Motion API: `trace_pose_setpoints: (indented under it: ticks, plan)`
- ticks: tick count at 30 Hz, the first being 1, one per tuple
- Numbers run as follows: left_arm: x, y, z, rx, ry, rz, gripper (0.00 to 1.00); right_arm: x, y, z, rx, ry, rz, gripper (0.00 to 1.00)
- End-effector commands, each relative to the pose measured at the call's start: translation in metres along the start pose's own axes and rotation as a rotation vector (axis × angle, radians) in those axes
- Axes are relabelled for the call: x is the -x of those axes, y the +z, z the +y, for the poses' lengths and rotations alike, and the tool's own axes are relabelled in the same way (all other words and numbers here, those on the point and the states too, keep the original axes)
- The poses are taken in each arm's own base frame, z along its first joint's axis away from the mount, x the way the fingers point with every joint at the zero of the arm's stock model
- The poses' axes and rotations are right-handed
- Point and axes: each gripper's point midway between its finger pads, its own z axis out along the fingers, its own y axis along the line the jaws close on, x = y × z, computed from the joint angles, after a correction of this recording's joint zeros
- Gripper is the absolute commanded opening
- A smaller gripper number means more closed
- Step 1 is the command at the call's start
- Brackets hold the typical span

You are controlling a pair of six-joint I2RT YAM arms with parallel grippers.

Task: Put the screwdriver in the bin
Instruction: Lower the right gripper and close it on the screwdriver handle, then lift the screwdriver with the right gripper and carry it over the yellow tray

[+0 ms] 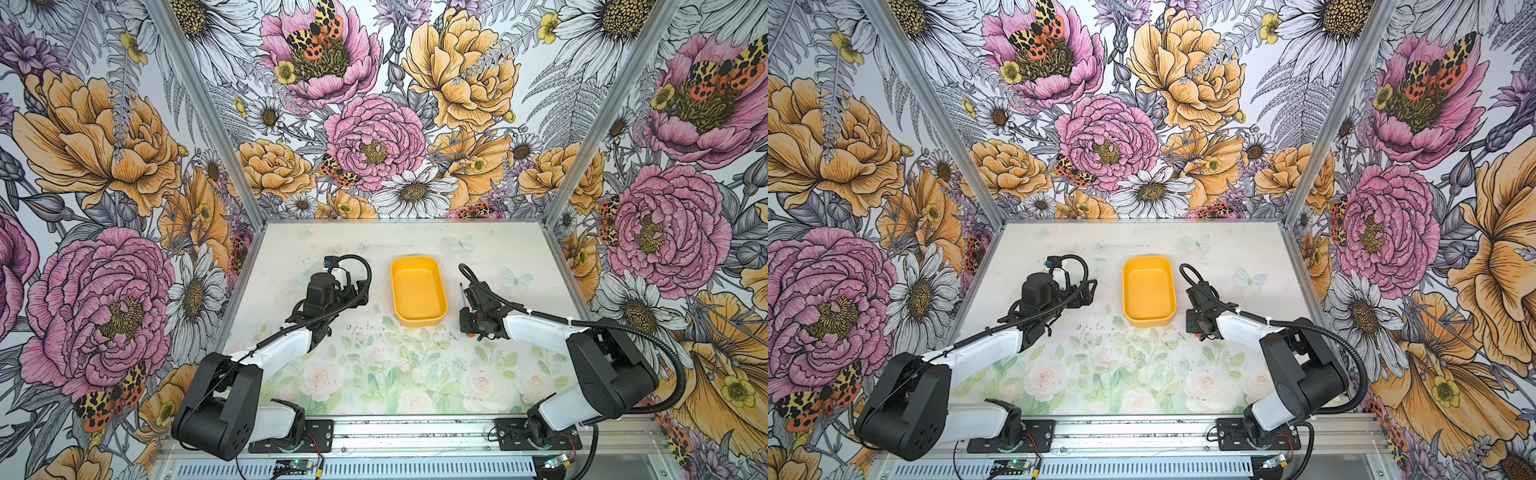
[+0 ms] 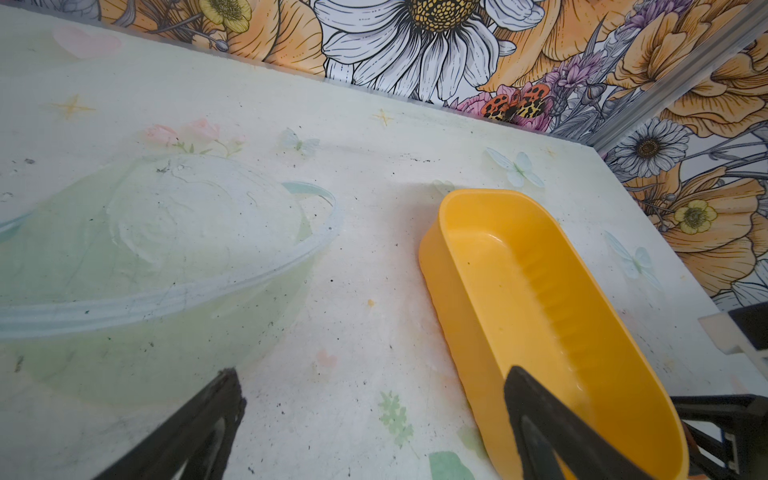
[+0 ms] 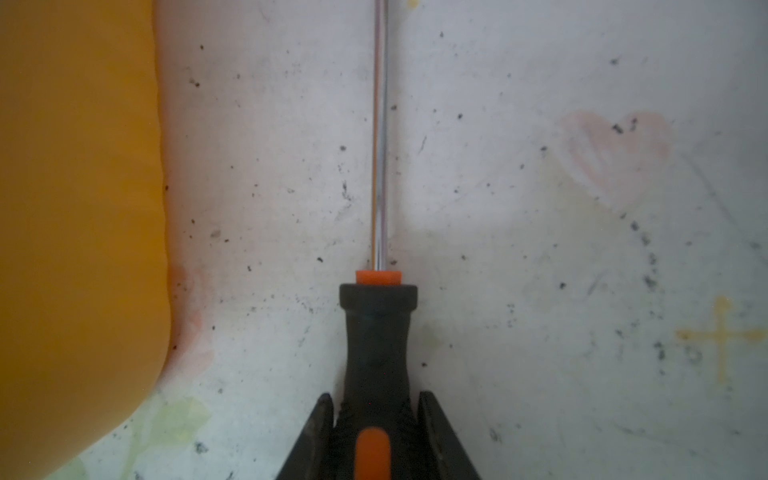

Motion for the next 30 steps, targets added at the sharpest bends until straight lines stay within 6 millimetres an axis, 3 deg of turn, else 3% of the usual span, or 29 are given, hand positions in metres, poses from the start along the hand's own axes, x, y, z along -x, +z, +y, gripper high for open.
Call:
trace_pose_setpoints:
  ticks: [1,6,10,20,24,30]
  plan:
    - [-0.001,-0.005,-0.004,-0.016,-0.009,0.0,0.99,0.021,-0.021,0.011,0.079,0.06,-0.054,0.0]
    - [-0.001,-0.005,-0.003,-0.016,-0.01,0.001,0.99,0.043,-0.052,0.01,0.142,0.122,-0.125,0.0]
    - [-0.002,-0.005,-0.002,-0.014,-0.007,0.006,0.99,0.069,-0.088,0.011,0.158,0.143,-0.211,0.0]
    - [0.001,-0.006,-0.005,-0.027,-0.017,0.001,0.99,0.164,-0.178,0.044,0.2,0.185,-0.511,0.0]
    - [-0.001,-0.007,-0.005,-0.025,-0.017,0.001,0.99,0.187,-0.183,0.07,0.203,0.163,-0.54,0.0]
    - [-0.001,-0.009,-0.004,-0.019,-0.015,0.001,0.99,0.191,-0.165,0.11,0.185,0.129,-0.524,0.0]
